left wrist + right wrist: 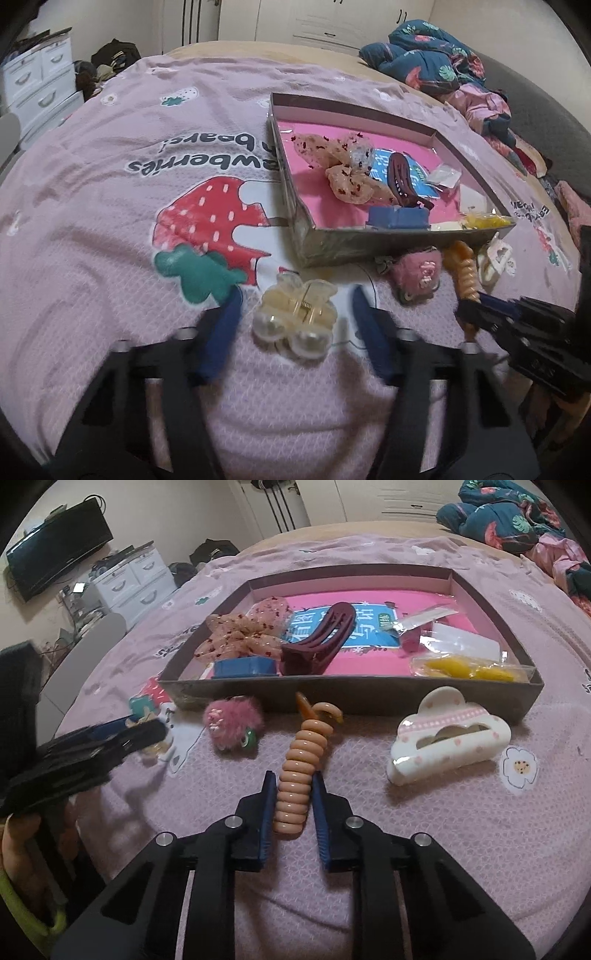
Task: Organize jewelry
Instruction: 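Grasp the peach coiled hair tie with the right gripper while the left grasps the pearl claw clip, then carry the coiled hair tie with the right gripper while the left carries the pearl clip over the box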
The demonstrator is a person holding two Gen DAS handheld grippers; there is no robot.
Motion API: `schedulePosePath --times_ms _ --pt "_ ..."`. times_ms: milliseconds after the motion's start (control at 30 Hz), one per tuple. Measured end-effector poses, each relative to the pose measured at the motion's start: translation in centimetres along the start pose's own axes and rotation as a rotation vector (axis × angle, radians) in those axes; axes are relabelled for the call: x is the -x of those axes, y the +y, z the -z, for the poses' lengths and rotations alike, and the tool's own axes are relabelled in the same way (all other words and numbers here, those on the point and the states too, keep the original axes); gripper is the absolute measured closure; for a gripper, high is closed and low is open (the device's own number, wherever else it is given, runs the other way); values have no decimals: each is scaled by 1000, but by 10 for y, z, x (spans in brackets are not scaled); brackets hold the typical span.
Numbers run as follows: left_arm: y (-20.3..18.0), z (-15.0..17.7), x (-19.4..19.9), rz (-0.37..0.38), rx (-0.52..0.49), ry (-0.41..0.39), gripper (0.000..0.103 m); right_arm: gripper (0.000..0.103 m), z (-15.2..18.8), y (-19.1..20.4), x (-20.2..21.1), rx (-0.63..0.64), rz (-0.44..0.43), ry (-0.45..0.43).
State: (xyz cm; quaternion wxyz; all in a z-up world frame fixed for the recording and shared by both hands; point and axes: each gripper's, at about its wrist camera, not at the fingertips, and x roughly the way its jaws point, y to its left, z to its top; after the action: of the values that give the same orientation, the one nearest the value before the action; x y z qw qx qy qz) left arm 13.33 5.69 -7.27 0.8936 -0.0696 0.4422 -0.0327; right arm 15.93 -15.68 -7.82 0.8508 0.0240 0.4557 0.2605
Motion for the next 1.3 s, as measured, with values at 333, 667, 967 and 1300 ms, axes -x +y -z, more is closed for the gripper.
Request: schedulePosePath --times_ms 333,667,967,1300 --pt "-2 7 9 20 -7 1 67 86 8 -1 25 14 -25 -30" --pt "-11 17 43 41 3 -38 67 86 4 5 58 38 -87 -88" --pt "-22 0 75 44 -9 -111 67 86 -7 12 86 92 -110 -150" --pt "-45 -29 87 62 -45 -160 67 86 -17 0 108 99 -95 -203"
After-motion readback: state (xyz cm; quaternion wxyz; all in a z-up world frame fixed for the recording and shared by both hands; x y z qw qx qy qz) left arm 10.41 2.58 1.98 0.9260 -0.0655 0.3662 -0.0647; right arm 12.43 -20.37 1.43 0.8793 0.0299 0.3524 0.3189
